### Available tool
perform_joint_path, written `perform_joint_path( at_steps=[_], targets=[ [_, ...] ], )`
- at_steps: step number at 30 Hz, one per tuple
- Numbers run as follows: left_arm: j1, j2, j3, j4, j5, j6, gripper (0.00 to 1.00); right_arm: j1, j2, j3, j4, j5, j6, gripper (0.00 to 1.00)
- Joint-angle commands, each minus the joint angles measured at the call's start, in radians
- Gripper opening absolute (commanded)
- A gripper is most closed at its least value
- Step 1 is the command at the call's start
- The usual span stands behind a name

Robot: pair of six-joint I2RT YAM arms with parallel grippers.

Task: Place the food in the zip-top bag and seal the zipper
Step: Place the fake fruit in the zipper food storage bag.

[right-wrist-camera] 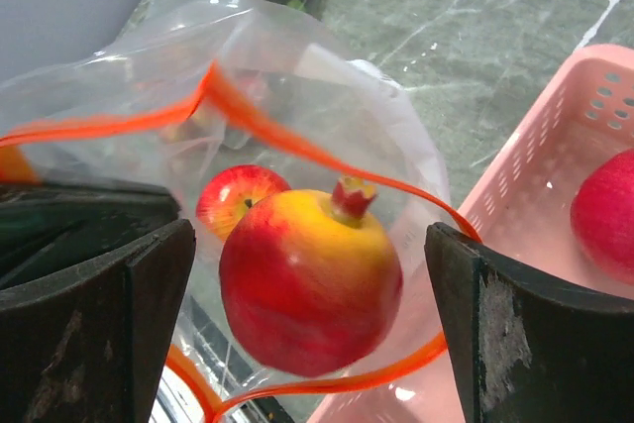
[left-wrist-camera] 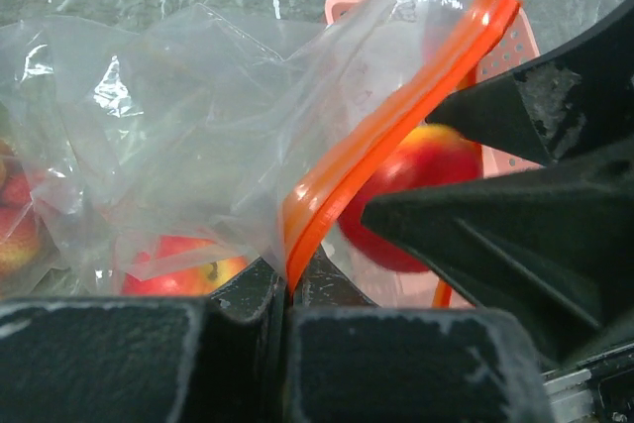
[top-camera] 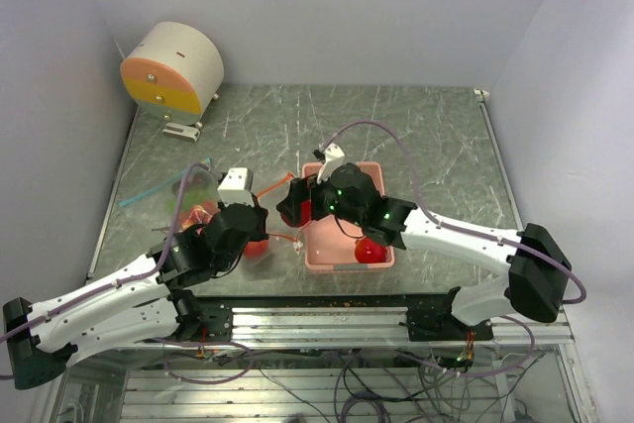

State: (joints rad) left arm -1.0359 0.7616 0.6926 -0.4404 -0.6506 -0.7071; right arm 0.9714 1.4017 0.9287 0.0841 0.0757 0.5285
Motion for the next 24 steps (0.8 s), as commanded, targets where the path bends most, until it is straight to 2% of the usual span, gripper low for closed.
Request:
perform_joint_path(
  at_steps=[1,6,8,11,13,15,24],
  targets=[
    [0.003,0.0,-0.008,0.014,-0.014,0.001,0.07,0.047,-0.064,0.04,-0.035,0.1,-0.063,1.0],
    [0.004,0.014,-0.022,0.023,-0.014,-0.008,0.07,0.062,-0.199,0.011,-0.058,0.079,-0.087,1.0],
    [0.004,0.014,-0.028,0.032,-0.012,-0.009,0.07,0.061,-0.26,-0.005,-0.088,0.13,-0.082,1.0],
    [0.004,0.018,-0.023,0.028,-0.011,-0.009,0.07,0.056,-0.319,-0.03,-0.163,0.307,-0.047,0.98],
    [0.003,0.018,-0.018,0.021,-0.012,-0.009,0.07,0.026,-0.291,-0.014,-0.276,0.407,0.003,0.96],
    [0.003,0.014,-0.015,0.012,-0.014,-0.009,0.07,-0.039,-0.237,0.002,-0.332,0.387,0.049,0.96],
    [0.003,-0.032,-0.02,-0.012,-0.019,-0.009,0.07,-0.109,0.025,0.065,-0.329,0.431,0.072,1.0]
  ],
)
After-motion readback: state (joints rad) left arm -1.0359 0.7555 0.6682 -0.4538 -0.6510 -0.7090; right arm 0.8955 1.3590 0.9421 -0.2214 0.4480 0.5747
